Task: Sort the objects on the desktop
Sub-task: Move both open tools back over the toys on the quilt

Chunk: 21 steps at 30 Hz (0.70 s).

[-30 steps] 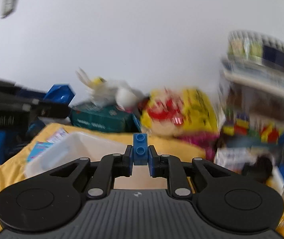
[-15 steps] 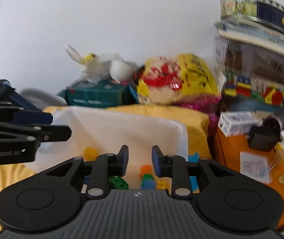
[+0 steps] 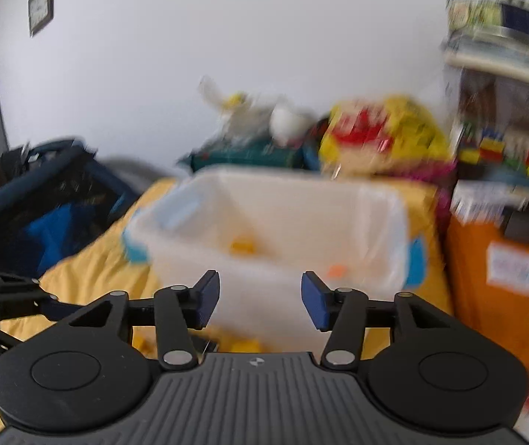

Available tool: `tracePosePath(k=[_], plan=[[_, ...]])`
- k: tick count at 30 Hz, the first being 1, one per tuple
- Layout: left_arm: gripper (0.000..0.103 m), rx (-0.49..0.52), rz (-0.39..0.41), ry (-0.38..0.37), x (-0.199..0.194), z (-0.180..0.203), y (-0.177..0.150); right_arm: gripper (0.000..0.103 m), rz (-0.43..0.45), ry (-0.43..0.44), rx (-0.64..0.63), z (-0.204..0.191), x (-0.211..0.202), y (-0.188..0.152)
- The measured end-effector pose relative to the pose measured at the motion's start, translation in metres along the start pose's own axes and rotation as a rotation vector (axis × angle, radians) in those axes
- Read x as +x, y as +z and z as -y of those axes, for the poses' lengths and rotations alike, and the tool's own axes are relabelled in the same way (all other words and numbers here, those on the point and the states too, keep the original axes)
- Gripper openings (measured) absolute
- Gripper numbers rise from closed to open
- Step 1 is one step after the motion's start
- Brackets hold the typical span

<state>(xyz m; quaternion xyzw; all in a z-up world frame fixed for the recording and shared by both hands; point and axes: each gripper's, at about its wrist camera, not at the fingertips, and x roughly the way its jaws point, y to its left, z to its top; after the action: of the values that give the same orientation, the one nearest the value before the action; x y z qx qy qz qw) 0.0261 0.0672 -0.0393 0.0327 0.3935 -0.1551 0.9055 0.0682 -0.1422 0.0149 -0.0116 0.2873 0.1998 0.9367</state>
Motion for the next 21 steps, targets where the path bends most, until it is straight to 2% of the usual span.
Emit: tracePosePath(k=[4, 11, 15, 19, 21], plan=[[0.062, -0.034, -0.062, 0.018, 0.013, -0.004, -0.029, 0.053, -0.081, 0.002, -0.027, -0.012, 0.008, -0.026], [0.056, -0.081, -0.104, 0.055, 0.027, -0.011, -0.050, 0.046, -0.211, 0.058, -0.032, -0.026, 0.020, -0.065], [0.056, -0.107, -0.053, 0.071, 0.027, -0.018, -0.039, 0.046, -0.258, 0.041, -0.021, -0.028, 0.024, -0.079], [0.056, -0.073, -0.028, 0.052, 0.036, -0.019, -0.020, 0.046, -0.269, 0.018, -0.007, -0.023, 0.022, -0.082], [0.056, -0.095, -0.036, 0.009, 0.042, -0.019, -0.012, 0.046, -0.267, 0.007, -0.005, -0.023, 0.019, -0.082]])
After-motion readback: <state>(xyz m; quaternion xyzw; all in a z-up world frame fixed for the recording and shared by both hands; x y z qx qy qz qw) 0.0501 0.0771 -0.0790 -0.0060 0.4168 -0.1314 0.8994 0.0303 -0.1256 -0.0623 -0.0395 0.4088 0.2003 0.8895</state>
